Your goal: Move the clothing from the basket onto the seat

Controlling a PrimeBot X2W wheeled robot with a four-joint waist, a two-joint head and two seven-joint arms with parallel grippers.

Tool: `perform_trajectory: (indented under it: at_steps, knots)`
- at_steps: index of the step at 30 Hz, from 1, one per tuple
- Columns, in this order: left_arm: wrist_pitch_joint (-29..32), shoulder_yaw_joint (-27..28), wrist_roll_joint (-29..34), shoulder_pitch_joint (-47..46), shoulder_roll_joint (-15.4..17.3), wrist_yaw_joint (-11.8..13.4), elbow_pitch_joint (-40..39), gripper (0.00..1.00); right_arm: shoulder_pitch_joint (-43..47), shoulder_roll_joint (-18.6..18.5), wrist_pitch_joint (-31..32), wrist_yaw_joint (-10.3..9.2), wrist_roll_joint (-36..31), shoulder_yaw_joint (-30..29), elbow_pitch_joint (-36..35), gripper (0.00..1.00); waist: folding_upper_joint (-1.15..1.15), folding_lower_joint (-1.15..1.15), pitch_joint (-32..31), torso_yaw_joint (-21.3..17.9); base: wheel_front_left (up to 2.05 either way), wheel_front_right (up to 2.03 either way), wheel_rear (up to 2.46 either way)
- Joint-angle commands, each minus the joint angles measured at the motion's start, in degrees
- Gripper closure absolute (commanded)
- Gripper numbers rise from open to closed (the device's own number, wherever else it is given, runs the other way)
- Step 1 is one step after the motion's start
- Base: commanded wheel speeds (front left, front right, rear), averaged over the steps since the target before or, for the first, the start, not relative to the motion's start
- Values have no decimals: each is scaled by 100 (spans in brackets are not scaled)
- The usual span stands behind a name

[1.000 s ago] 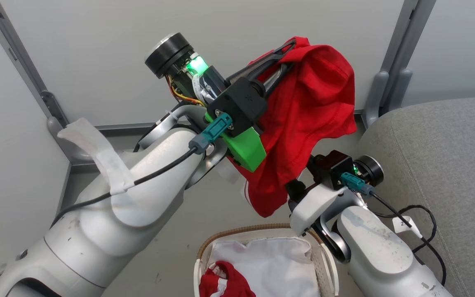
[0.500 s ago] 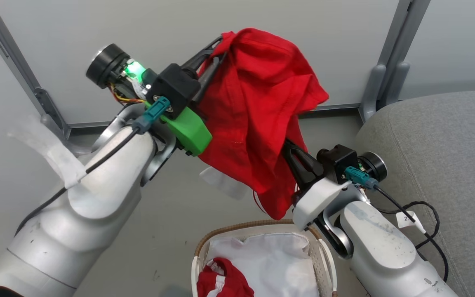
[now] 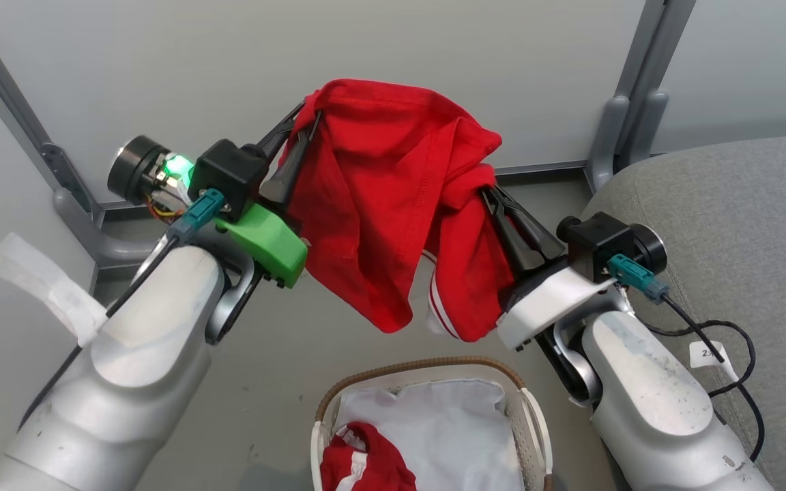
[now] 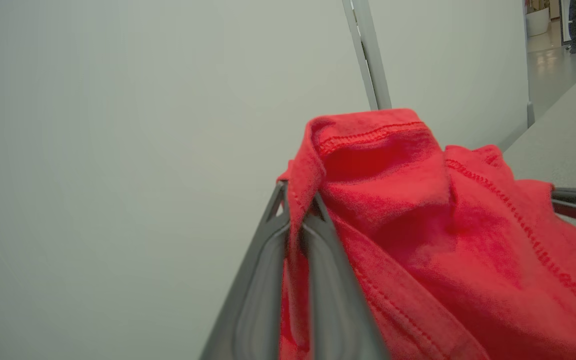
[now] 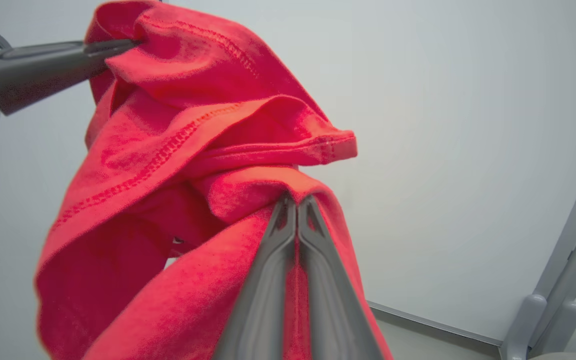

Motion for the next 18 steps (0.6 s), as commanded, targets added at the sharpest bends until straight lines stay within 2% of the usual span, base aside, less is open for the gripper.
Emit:
perform_trajectory:
  at_steps: [1, 10, 18]
  knots:
    - [-61, 73, -105, 226, -25, 65, 24, 0, 5, -25, -28, -4, -41, -79, -94, 100, 55, 0, 12, -18, 0, 0, 0]
    - [-228, 310, -452, 1339, -244, 168, -73, 0, 99, -23, -28, -4, -267, -485, -418, 100, 55, 0, 68, -77, 0, 0, 0]
    - [-217, 746, -185, 2451, -657, 78, -587, 0, 268, -23, -28, -4, -454, -832, -554, 100, 55, 0, 181, -233, 0, 0, 0]
